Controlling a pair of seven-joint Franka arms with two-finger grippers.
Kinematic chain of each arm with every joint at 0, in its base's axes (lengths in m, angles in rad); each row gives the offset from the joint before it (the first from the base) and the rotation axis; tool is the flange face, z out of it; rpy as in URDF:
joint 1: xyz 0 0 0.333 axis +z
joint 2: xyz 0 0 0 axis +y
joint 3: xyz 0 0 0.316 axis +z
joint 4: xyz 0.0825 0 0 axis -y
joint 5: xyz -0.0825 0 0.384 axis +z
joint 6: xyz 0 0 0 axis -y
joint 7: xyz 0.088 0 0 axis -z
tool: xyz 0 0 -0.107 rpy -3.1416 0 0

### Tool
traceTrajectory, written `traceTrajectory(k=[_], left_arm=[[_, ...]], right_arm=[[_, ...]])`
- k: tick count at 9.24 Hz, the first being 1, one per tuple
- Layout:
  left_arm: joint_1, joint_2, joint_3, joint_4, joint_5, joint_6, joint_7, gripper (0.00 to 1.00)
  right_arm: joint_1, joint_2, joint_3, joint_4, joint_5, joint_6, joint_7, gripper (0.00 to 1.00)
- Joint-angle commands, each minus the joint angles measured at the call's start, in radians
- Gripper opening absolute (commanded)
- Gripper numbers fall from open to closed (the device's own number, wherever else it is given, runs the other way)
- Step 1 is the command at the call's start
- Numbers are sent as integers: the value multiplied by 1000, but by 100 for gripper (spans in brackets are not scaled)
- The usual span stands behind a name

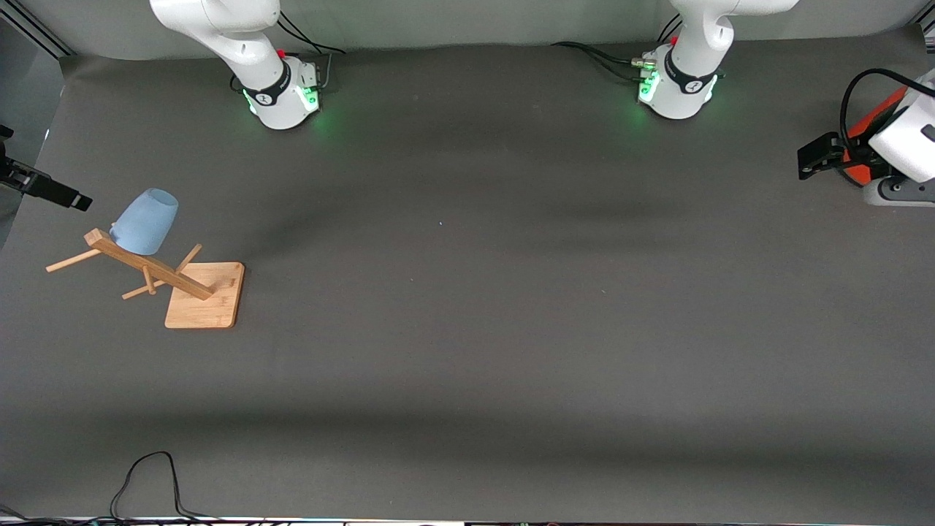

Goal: Rotate and upright cup with both arms
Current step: 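Reach the right gripper toward the light blue cup on the wooden stand, then grasp the blue cup with the right gripper and pull it off the peg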

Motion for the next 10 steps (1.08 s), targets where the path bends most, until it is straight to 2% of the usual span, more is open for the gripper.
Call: traceTrajectory(k=[1, 3, 7, 10], left_arm=[[-1, -4, 2, 5, 0, -2, -1, 100], [1, -4, 10, 5, -29, 10, 1, 100], [24, -4, 30, 6, -52, 26, 15, 100], [21, -4, 30, 5, -71, 17, 13, 100]], right_arm=[[8, -27, -8, -70, 24, 43, 86, 100], [8, -95, -8, -236, 26, 194, 100, 100], [7, -137, -19, -495, 49, 452, 101, 100], [7, -120, -20, -516, 50, 479, 101, 100]])
